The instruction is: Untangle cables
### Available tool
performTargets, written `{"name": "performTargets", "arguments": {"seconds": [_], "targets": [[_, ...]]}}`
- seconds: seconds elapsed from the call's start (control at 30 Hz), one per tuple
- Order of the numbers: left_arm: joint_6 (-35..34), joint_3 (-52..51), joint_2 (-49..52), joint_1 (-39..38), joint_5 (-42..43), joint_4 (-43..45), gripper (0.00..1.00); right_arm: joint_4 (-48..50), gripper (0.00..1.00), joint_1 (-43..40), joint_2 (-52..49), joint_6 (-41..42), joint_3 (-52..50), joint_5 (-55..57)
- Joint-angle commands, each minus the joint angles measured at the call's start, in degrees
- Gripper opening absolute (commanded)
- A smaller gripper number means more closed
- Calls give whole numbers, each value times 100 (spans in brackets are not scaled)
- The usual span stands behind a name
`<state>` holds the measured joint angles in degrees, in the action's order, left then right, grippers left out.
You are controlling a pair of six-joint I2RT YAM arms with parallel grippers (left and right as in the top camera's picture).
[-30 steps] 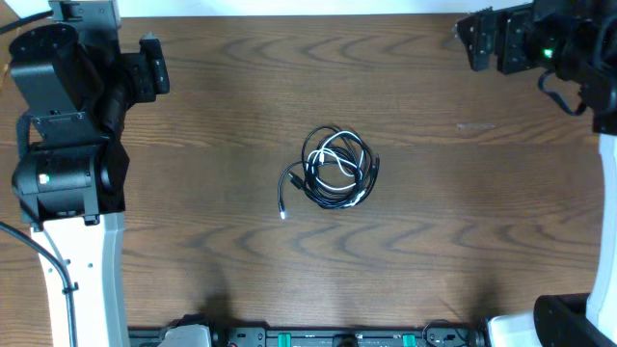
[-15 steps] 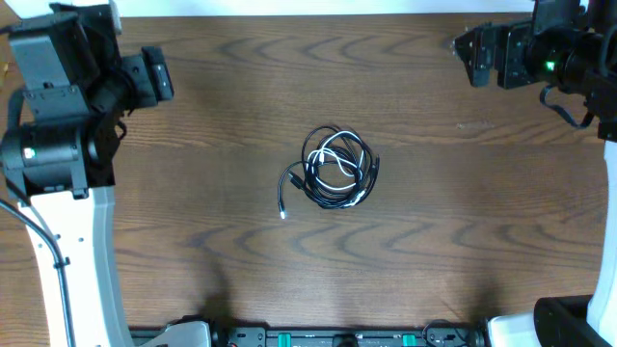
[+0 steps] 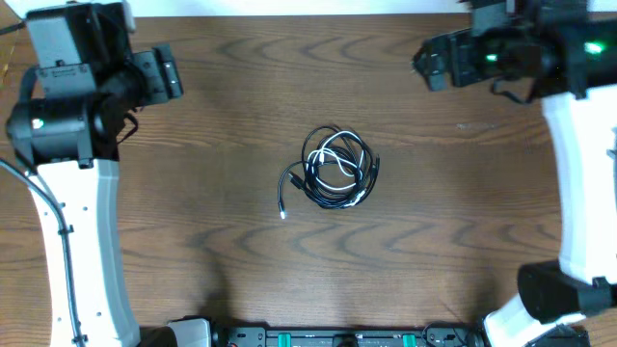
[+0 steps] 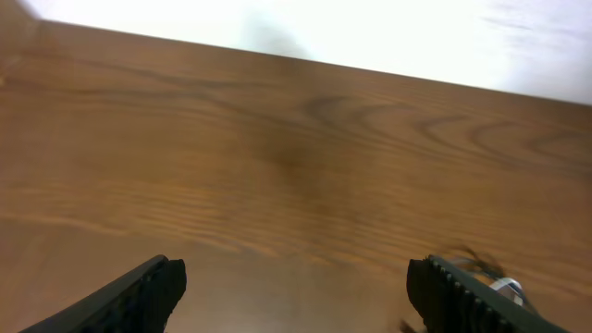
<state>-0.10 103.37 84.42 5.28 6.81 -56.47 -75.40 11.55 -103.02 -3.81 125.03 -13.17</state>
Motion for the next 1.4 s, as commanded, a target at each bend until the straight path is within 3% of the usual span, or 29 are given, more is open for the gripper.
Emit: {"name": "performTargets", "arguments": {"seconds": [0.0, 0.1, 0.23, 0.43, 0.63, 0.97, 1.37], "targets": [[-85, -26, 28, -409, 208, 83, 82, 66, 99, 505, -247, -247, -7, 323], [-87, -243, 151, -868, -291, 173, 81, 179, 99, 890, -479, -245, -22, 822], [-133, -671, 173, -1220, -348, 461, 80, 251, 99, 1108, -682, -168, -28, 839], [-326, -1246, 173, -1272, -605, 715, 80, 317, 99, 1132, -872, -31, -142, 844], [-671, -1633, 131, -1357, -577, 704, 73, 457, 99, 1130, -949, 39, -426, 833], [-968, -2715, -922, -2105, -1045, 920, 73, 844, 99, 1102, -949, 162, -1335, 592], [-1510, -4424, -994, -2166, -693, 1788, 73, 826, 99, 1104, -894, 162, -1340, 380]]}}
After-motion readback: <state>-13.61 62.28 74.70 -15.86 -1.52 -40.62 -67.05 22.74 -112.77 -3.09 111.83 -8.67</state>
